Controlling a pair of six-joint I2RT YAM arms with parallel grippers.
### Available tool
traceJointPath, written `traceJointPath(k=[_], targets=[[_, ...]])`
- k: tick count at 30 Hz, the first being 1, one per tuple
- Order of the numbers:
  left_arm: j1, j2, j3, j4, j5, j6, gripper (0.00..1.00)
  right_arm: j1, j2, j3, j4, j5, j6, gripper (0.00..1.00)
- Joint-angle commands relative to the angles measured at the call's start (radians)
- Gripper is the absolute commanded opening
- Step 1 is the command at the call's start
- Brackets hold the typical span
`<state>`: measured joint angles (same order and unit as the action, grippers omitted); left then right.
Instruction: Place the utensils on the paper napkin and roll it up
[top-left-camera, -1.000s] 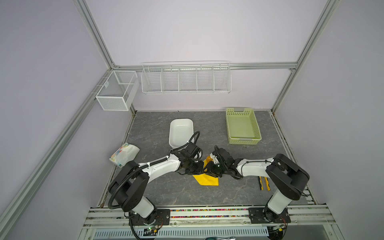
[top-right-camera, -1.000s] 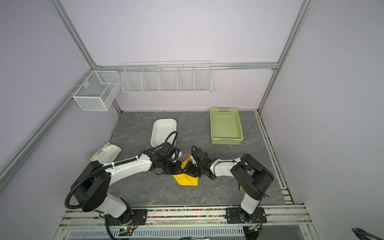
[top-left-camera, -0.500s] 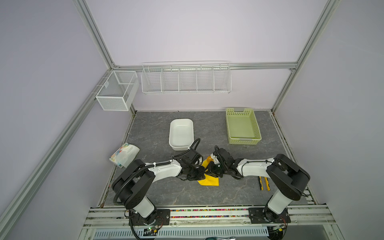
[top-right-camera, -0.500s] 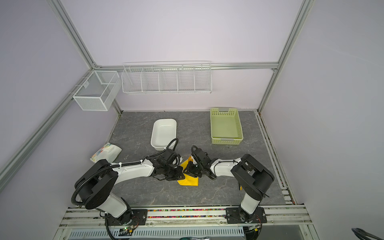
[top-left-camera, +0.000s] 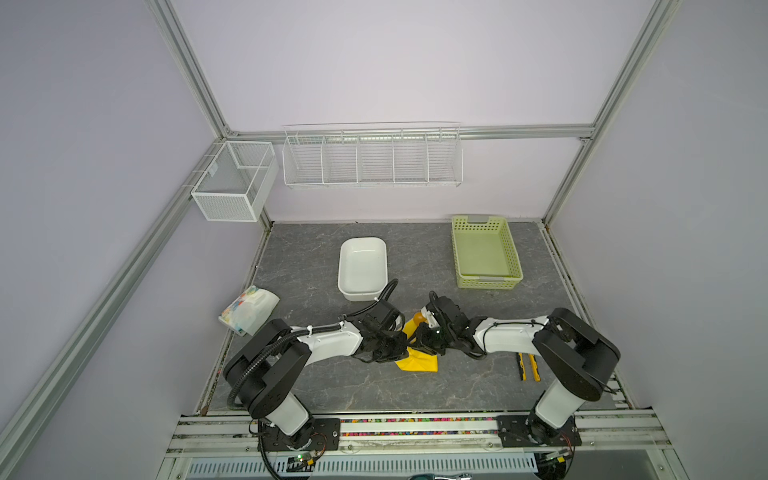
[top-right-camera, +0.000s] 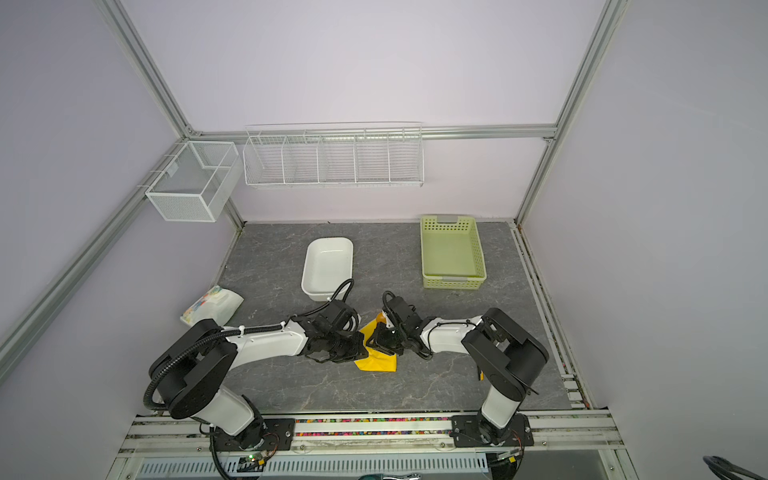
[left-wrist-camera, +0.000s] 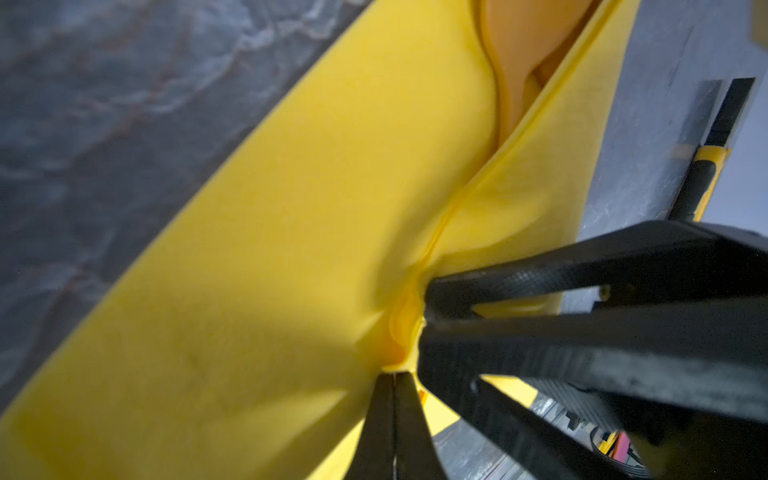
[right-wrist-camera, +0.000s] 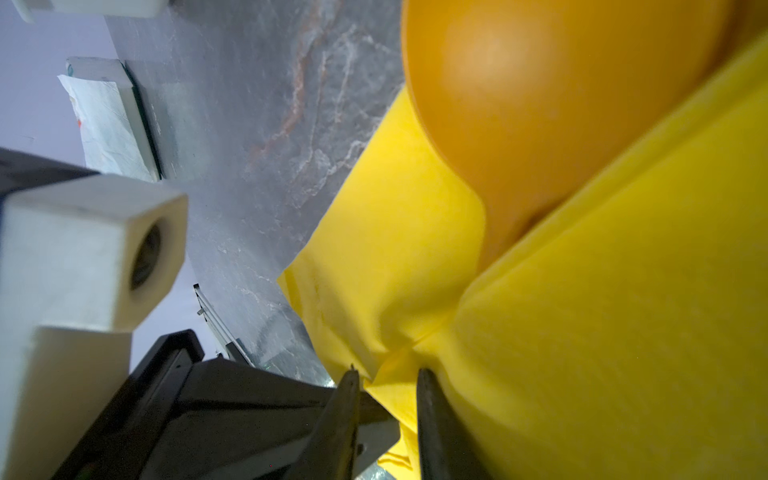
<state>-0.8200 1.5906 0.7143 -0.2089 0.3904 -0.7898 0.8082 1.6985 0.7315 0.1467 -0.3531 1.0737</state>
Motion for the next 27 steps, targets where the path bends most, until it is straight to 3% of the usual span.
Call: traceJointPath(k=[1, 14, 21, 27], targets=[[-0.001, -0.004, -0.019, -0.008, -0.038, -0.016, 0.0, 0.007, 0.012, -0.018, -0.07, 0.023, 0.02, 0.3], [-0.001, -0.046, -0.009, -0.045, -0.057, -0.008, 0.0, 0.006, 0.015, -0.018, -0.078, 0.024, 0.012, 0.07], [0.009, -0.117, 0.081, -0.138, -0.094, 0.041, 0.0, 0.007, 0.019, -0.019, -0.08, 0.025, 0.01, 0.07], [0.01, -0.071, 0.159, -0.158, -0.046, 0.077, 0.0, 0.006, 0.02, -0.019, -0.078, 0.025, 0.01, 0.07]])
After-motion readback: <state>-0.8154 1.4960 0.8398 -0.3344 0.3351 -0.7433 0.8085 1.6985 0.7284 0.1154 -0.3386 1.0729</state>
